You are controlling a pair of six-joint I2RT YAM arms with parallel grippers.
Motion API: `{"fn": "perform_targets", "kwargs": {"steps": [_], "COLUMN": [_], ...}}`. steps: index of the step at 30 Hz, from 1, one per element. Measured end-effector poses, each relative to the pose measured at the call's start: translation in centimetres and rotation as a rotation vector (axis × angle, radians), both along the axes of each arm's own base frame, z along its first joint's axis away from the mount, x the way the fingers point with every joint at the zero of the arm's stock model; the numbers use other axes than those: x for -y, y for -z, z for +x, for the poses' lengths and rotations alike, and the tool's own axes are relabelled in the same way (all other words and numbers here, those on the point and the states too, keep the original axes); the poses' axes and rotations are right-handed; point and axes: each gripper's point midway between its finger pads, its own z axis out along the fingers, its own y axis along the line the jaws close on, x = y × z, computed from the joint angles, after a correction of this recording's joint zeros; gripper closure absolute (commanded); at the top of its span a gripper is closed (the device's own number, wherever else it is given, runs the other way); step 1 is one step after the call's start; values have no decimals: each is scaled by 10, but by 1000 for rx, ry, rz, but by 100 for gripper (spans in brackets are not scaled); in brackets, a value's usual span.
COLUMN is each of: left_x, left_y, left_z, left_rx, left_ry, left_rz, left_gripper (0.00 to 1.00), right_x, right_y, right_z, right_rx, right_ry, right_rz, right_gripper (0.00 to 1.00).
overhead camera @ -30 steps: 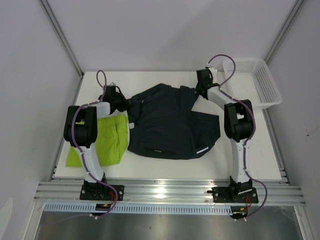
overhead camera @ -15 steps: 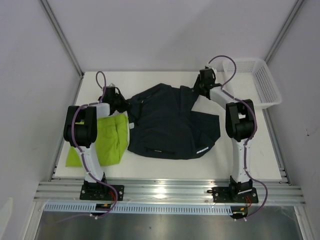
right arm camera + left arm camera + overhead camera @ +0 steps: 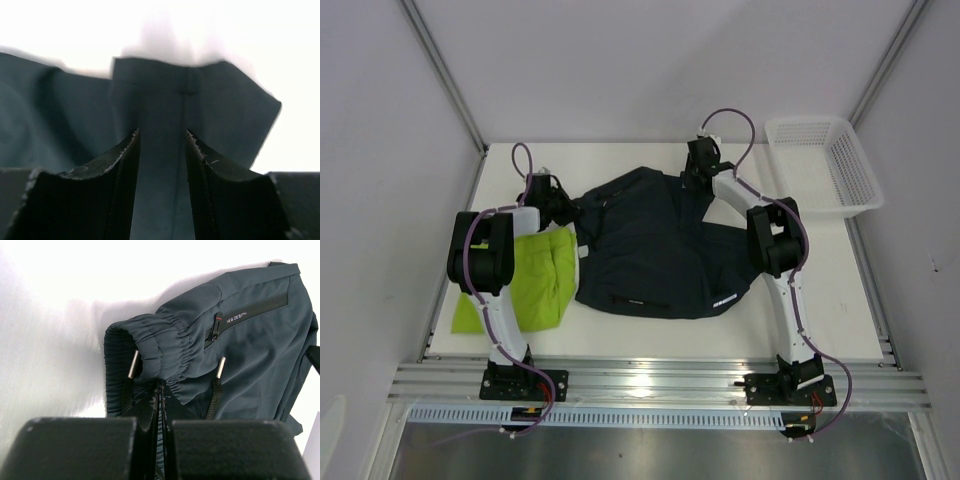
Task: Fold and stack the shorts
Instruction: Flatten the shorts out
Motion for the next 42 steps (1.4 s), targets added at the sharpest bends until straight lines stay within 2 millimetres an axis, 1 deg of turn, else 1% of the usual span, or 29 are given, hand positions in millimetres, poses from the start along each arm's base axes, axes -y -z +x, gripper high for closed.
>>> {"fn": "perform_targets", "kwargs": {"steps": [4,12,16,17,20,21,23,25,26,28,32,34,37,39,42], "left_x": [0,0,0,0,0,0,0,0,0,0,0,0,-4,-8,-11], "left_y": [0,1,0,0,0,0,0,0,0,0,0,1,4,9,12], "left_z": [0,-1,0,0,0,0,0,0,0,0,0,0,0,0,2], "left_rx": [2,0,2,2,2,2,2,2,2,2,1,0,-9,-21,-29], "left_ry": [0,1,2,2,2,1,1,1,1,2,1,-2,-14,-27,-39], "left_rz": [0,-2,-2,-2,-2,-2,-2,-2,-2,-2,-3,-7,-16,-18,-22], "left_gripper": [100,100,100,100,100,100,100,100,100,100,100,100,100,100,100], "right_x": [6,14,14,14,16,17,17,19,19,21,25,34,53,76,101], "right_y": [10,12,17,18,20,21,21,21,22,22,20,21,20,18,15], "right_z": [-7,-11,-11,-11,-10,-10,-8,-7,-7,-6,-11,-17,-28,-35,-37], "right_rx": [-24,-31,-51,-55,-64,-68,-69,-71,-66,-51,-34,-36,-42,-45,-36], "right_ry": [20,41,42,41,41,41,41,43,46,55,69,80,107,140,174], "right_rz": [-67,-137,-149,-151,-151,-151,-142,-136,-133,-122,-85,-38,52,129,230], "right_gripper": [56,55,57,59,71,80,88,98,100,100,100,100,100,100,100]}}
